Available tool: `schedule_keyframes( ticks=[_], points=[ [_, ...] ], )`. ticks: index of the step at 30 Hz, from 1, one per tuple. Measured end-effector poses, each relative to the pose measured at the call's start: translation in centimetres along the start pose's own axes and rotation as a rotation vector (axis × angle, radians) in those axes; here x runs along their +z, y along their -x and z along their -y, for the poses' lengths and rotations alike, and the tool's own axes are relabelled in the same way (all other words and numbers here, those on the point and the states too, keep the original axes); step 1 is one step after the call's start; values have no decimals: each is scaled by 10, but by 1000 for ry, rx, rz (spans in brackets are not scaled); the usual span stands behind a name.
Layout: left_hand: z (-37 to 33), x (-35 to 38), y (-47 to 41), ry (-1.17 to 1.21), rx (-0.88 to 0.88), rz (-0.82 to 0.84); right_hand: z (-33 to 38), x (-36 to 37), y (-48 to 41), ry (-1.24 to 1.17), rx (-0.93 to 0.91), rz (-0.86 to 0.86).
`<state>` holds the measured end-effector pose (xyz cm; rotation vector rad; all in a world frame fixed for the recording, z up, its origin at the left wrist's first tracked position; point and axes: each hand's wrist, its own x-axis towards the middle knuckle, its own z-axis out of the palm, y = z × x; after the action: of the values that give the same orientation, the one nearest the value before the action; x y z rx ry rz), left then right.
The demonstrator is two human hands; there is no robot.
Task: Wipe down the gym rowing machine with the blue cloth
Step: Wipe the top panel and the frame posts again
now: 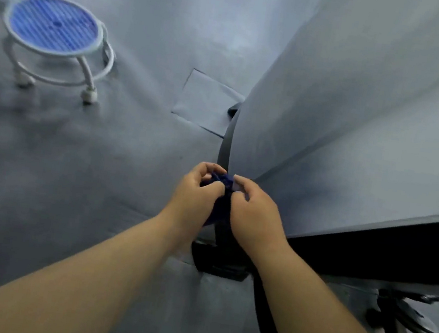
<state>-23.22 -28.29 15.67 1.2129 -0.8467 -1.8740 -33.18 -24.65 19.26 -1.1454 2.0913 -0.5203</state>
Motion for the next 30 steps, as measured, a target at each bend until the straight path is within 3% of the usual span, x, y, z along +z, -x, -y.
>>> schedule_keyframes(
  ticks=[3, 5, 11, 14, 17, 23, 30],
  points=[
    [-116, 15, 52, 249, -36, 121, 84, -55, 32, -425, 31, -34],
    [-190, 28, 82, 251, 2, 160, 140, -98, 60, -621, 16, -23],
    [-394, 86, 160, -263, 394, 229, 285, -247, 155, -903, -165, -36],
    [-481, 127, 205, -435, 556, 335, 335, -313, 198, -920, -230, -201],
    [-546, 169, 244, -458, 640, 473, 370, -371, 243, -960, -302, -422],
    [-616, 260, 308, -425, 860, 678, 397, -465, 326, -864, -468, -859],
    [-659, 347, 367, -390, 1260, 580, 384, -581, 399, -252, -641, -1413]
  ],
)
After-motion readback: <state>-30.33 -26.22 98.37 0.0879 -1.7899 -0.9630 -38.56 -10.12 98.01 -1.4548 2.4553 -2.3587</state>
